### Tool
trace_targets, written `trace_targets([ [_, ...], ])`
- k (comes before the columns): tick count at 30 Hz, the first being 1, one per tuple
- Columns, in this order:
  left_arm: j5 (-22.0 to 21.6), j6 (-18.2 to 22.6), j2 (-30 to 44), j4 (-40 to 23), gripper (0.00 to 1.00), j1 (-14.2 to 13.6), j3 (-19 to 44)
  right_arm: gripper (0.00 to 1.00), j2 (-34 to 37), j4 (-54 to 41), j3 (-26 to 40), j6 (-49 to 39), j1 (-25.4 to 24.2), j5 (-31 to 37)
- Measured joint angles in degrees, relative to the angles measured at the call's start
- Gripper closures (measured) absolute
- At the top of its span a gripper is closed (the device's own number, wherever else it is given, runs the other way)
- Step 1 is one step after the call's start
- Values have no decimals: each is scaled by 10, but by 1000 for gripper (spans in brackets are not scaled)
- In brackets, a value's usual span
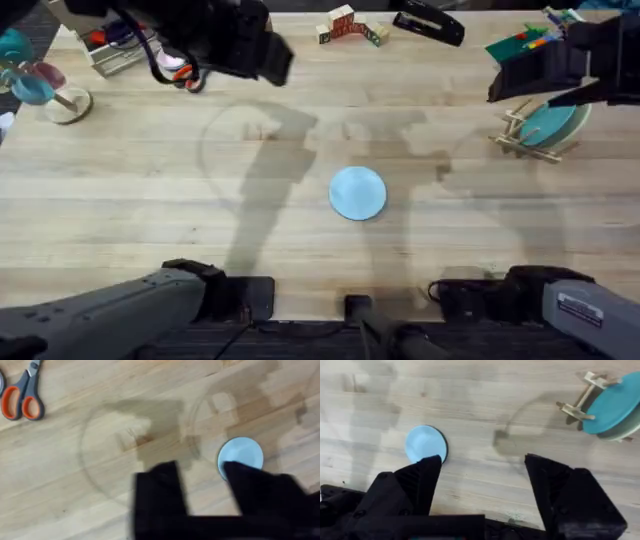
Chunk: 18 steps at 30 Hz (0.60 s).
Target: Pick up the plates from the table one by one and place each into a slot on the dish rack.
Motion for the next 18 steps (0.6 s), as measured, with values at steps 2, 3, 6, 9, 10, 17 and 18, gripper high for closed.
trace_targets([
  [2, 3, -2, 0, -9, 933, 0, 0, 5, 0, 0, 0, 0, 0, -3],
  [3, 7, -3, 0, -11, 949, 0, 0, 5, 0, 0, 0, 0, 0, -4],
  [6, 27, -4, 0, -10, 955, 0, 0, 5, 0, 0, 0, 0, 0, -4],
  [9, 66, -3, 0, 0, 955, 2, -13, 5, 0, 0, 0, -1, 0, -5],
  [10, 83, -2, 0, 9, 955, 4, -24, 5, 0, 0, 0, -2, 0, -6],
  [17, 213, 22, 0, 76, 956, 30, -122, 5, 0, -3, 0, -2, 0, -8],
  [18, 231, 24, 0, 86, 956, 33, -136, 5, 0, -3, 0, -2, 0, -8],
])
